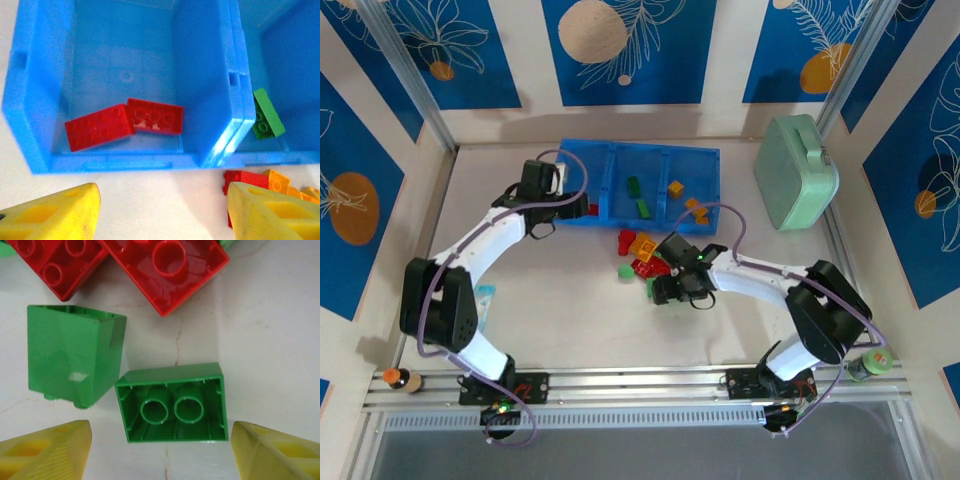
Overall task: Sort the legos into containers by color
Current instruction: Place the lego in the container, then pick up the lego from the center of the table, then place the lego in the container.
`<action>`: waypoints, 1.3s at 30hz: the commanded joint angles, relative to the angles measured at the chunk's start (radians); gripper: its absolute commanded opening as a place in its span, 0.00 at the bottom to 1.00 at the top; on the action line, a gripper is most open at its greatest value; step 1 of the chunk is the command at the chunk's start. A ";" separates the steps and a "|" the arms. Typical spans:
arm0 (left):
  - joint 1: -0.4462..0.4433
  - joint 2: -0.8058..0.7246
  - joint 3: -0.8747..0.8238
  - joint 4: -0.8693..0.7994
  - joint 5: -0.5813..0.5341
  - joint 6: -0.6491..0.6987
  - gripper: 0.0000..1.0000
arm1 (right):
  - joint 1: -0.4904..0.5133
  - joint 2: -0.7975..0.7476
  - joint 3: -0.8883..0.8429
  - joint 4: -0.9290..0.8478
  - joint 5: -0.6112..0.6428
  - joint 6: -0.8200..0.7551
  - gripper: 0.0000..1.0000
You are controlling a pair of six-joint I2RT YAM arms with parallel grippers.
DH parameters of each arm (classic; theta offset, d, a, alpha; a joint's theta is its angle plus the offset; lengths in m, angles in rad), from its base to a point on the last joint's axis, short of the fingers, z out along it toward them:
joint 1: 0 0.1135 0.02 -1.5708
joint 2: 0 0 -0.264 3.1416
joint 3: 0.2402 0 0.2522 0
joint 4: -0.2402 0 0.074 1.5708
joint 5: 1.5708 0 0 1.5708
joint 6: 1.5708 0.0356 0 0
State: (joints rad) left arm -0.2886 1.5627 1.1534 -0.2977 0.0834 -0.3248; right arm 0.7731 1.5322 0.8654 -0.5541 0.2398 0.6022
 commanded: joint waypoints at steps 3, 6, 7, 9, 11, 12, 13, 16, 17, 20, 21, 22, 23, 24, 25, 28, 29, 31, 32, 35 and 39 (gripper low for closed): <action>0.039 -0.155 -0.119 0.076 0.019 -0.043 0.68 | 0.015 0.084 0.066 -0.059 0.074 -0.004 0.74; 0.046 -0.229 -0.193 0.083 -0.001 -0.039 0.68 | 0.022 0.116 0.087 -0.089 0.104 -0.001 0.70; 0.046 -0.252 -0.213 0.079 -0.014 -0.037 0.68 | 0.026 0.122 0.093 -0.098 0.111 -0.001 0.67; 0.047 -0.295 -0.250 0.078 -0.031 -0.037 0.68 | 0.036 0.129 0.107 -0.116 0.127 0.002 0.58; 0.048 -0.329 -0.284 0.088 -0.034 -0.040 0.68 | 0.053 0.130 0.128 -0.140 0.145 0.003 0.48; 0.048 -0.340 -0.294 0.089 -0.034 -0.042 0.67 | 0.061 0.129 0.140 -0.155 0.156 0.006 0.44; 0.047 -0.352 -0.304 0.088 -0.034 -0.042 0.68 | 0.072 0.126 0.158 -0.176 0.174 0.010 0.41; 0.048 -0.382 -0.339 0.082 -0.040 -0.044 0.67 | 0.101 0.097 0.221 -0.254 0.231 0.016 0.36; 0.048 -0.392 -0.357 0.085 -0.040 -0.047 0.67 | 0.105 0.082 0.245 -0.271 0.242 0.012 0.35; 0.048 -0.408 -0.425 0.115 -0.022 -0.067 0.67 | 0.096 0.047 0.316 -0.288 0.255 -0.023 0.35; 0.047 -0.411 -0.443 0.121 -0.017 -0.071 0.67 | 0.087 0.045 0.343 -0.288 0.255 -0.035 0.35; 0.047 -0.414 -0.463 0.123 -0.020 -0.080 0.67 | 0.076 0.047 0.377 -0.287 0.251 -0.052 0.36; 0.047 -0.420 -0.480 0.126 -0.022 -0.089 0.66 | 0.063 0.054 0.406 -0.282 0.245 -0.066 0.36; 0.047 -0.428 -0.501 0.133 -0.016 -0.102 0.66 | 0.044 0.067 0.443 -0.275 0.231 -0.081 0.36; 0.047 -0.443 -0.523 0.145 -0.004 -0.116 0.66 | 0.025 0.086 0.483 -0.272 0.212 -0.098 0.37; 0.044 -0.499 -0.582 0.165 0.027 -0.152 0.65 | -0.033 0.164 0.602 -0.261 0.163 -0.141 0.37; 0.043 -0.521 -0.596 0.164 0.032 -0.157 0.65 | -0.046 0.189 0.633 -0.261 0.150 -0.151 0.37; 0.042 -0.573 -0.627 0.141 0.030 -0.164 0.65 | -0.073 0.260 0.732 -0.271 0.125 -0.171 0.38; 0.041 -0.598 -0.640 0.131 0.030 -0.167 0.65 | -0.083 0.294 0.772 -0.273 0.115 -0.182 0.38; 0.039 -0.676 -0.683 0.094 0.038 -0.178 0.65 | -0.111 0.406 0.899 -0.300 0.095 -0.208 0.39; 0.034 -0.767 -0.738 0.055 0.050 -0.198 0.65 | -0.141 0.564 1.091 -0.352 0.079 -0.237 0.41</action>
State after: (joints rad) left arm -0.2516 0.8375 0.4488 -0.1959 0.1070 -0.4961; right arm 0.6460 2.0357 1.8664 -0.8425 0.3626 0.4099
